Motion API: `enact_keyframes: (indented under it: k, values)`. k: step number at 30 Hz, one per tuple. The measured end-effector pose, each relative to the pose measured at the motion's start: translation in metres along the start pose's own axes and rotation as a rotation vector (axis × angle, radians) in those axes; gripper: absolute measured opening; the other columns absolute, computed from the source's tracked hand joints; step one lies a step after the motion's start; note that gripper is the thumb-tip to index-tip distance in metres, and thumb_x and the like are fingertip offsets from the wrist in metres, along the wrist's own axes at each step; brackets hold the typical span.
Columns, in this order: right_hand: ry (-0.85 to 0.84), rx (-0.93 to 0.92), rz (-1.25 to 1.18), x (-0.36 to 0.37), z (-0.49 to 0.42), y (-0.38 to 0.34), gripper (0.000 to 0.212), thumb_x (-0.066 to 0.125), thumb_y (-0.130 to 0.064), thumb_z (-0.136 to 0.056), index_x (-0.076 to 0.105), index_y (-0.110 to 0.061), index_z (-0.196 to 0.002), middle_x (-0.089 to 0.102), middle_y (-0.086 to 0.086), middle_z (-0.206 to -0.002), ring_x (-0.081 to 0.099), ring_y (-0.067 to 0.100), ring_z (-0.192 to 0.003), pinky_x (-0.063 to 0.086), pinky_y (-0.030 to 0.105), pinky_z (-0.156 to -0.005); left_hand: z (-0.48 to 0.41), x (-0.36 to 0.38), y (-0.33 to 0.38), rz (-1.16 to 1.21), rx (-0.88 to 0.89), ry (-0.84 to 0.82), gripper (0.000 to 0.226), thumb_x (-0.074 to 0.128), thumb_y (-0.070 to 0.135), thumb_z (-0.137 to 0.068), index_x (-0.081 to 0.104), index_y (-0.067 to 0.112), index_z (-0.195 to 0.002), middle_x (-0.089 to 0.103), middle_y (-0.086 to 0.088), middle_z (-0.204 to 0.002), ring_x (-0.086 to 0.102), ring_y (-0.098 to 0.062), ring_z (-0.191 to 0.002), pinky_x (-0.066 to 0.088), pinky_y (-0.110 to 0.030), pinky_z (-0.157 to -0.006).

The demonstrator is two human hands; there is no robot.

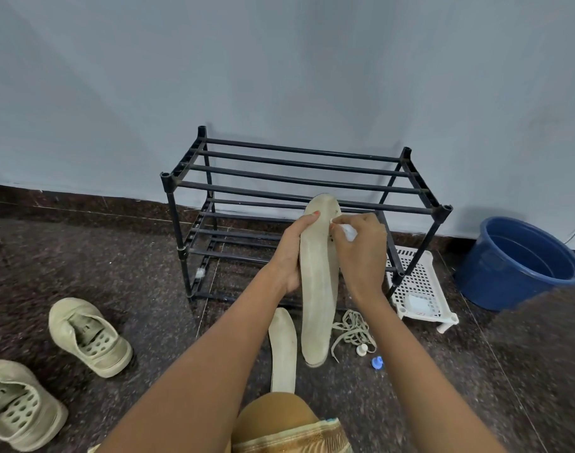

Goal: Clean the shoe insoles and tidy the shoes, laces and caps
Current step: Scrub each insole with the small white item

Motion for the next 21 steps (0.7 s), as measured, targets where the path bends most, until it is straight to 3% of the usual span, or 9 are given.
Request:
enact_keyframes:
  k: [2, 4, 7, 12, 17, 21]
  values:
    - [-0.041, -0.018, -0.007, 0.003, 0.003, 0.001, 0.013, 0.057, -0.012, -0.087, 0.067, -0.01, -0.095, 0.046, -0.004, -0.094, 0.051, 0.015, -0.098, 0.036, 0.013, -0.065, 0.001, -0.001, -0.001, 0.041, 0.009, 0.026, 0.043, 0.042, 0.044, -0.093, 0.068, 0.009, -0.097, 0.069, -0.01, -0.083, 0.064, -0.021, -0.072, 0.05, -0.033, -0.072]
    - [-0.098, -0.048, -0.026, 0.007, 0.009, 0.0, 0.015, 0.056, -0.007, -0.087, 0.066, -0.007, -0.098, 0.044, -0.004, -0.097, 0.05, 0.011, -0.1, 0.035, 0.009, -0.075, 0.0, -0.001, -0.001, 0.087, 0.014, 0.036, 0.053, 0.035, 0.049, -0.094, 0.065, 0.008, -0.11, 0.069, -0.011, -0.101, 0.064, -0.024, -0.089, 0.048, -0.036, -0.087]
    - [-0.146, -0.114, 0.037, 0.015, 0.023, 0.004, 0.02, 0.054, -0.005, -0.087, 0.065, -0.008, -0.103, 0.043, -0.004, -0.098, 0.05, 0.013, -0.094, 0.036, 0.013, -0.075, -0.004, -0.002, -0.001, 0.129, 0.005, 0.007, 0.068, 0.029, 0.057, -0.093, 0.054, 0.004, -0.128, 0.059, -0.014, -0.123, 0.056, -0.025, -0.111, 0.038, -0.038, -0.104]
    - [-0.117, -0.118, 0.043, 0.014, 0.018, 0.008, 0.02, 0.054, -0.006, -0.087, 0.065, -0.007, -0.103, 0.052, 0.001, -0.096, 0.052, 0.02, -0.095, 0.045, 0.028, -0.079, -0.008, -0.004, -0.003, 0.087, -0.007, -0.01, 0.069, 0.027, 0.059, -0.093, 0.058, 0.006, -0.123, 0.066, -0.009, -0.11, 0.063, -0.021, -0.096, 0.045, -0.035, -0.094]
    - [-0.036, -0.114, 0.057, 0.008, -0.005, 0.001, 0.019, 0.056, -0.011, -0.089, 0.064, -0.005, -0.105, 0.052, 0.005, -0.096, 0.052, 0.019, -0.09, 0.037, 0.02, -0.072, -0.009, -0.005, -0.004, 0.0, 0.018, 0.03, 0.055, 0.036, 0.058, -0.093, 0.066, 0.012, -0.1, 0.068, -0.006, -0.077, 0.064, -0.018, -0.066, 0.052, -0.029, -0.063]
    - [-0.056, -0.1, 0.058, 0.011, -0.003, 0.001, 0.019, 0.055, -0.011, -0.089, 0.064, -0.004, -0.105, 0.045, 0.001, -0.094, 0.05, 0.018, -0.091, 0.034, 0.016, -0.072, -0.007, -0.005, -0.004, 0.008, 0.016, 0.032, 0.06, 0.034, 0.059, -0.092, 0.065, 0.011, -0.106, 0.069, -0.007, -0.085, 0.065, -0.02, -0.076, 0.052, -0.032, -0.07]
Point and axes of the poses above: each hand's wrist, its own z-axis away from the middle knuckle, its own x-axis out of the palm, y = z × x, the point moved 4 cm from there along -z, towards the middle knuckle
